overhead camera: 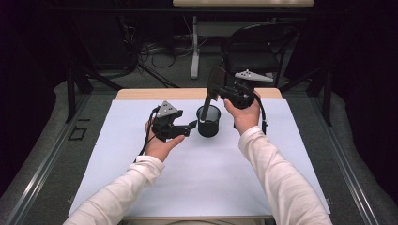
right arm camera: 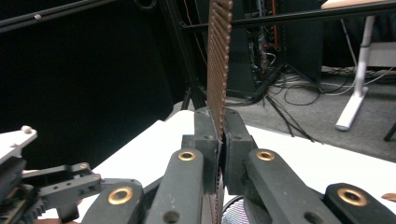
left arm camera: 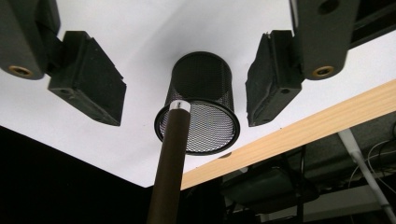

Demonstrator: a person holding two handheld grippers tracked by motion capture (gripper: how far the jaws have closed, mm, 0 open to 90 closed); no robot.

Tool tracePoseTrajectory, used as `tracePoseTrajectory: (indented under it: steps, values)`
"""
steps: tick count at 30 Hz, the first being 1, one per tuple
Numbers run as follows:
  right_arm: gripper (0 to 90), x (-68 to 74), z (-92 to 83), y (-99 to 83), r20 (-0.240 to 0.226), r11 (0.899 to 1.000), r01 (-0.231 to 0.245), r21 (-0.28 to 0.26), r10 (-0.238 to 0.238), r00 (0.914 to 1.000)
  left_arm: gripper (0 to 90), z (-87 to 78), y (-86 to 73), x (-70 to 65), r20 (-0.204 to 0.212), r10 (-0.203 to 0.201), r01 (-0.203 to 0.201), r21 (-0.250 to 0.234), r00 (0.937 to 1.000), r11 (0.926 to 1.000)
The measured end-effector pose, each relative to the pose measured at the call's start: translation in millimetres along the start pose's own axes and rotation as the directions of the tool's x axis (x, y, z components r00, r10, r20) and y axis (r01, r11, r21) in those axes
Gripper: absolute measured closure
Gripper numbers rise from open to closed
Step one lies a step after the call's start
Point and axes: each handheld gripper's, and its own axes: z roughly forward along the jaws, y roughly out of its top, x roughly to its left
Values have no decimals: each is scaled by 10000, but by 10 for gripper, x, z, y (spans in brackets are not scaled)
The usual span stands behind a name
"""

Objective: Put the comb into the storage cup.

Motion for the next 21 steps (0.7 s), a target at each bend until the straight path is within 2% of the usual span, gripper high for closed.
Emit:
tracePoseTrajectory:
  steps: [7, 8, 17, 19, 21]
  values:
    - [873, -38, 15, 8, 269, 9997, 232, -5, -232, 9994, 222, -11, -1, 12, 86, -7, 6, 80, 10000, 10000]
    - [873, -43, 16, 9, 312, 9998, 218, -8, -217, 9993, 219, -20, -3, 15, -33, 81, -81, 83, 10000, 9999]
    - [873, -105, 41, 11, 575, 9998, 192, -35, -190, 9982, 160, -39, -10, 38, -167, 22, -20, 98, 9999, 9999]
    - [873, -121, 49, 5, 603, 9999, 121, -23, -119, 9981, 160, -30, -18, 36, -465, 65, -56, 207, 9989, 9998]
    - [873, -137, 60, 0, 642, 10000, 73, -54, -69, 9979, 159, -27, -21, 38, -497, 102, -88, 269, 9987, 9996]
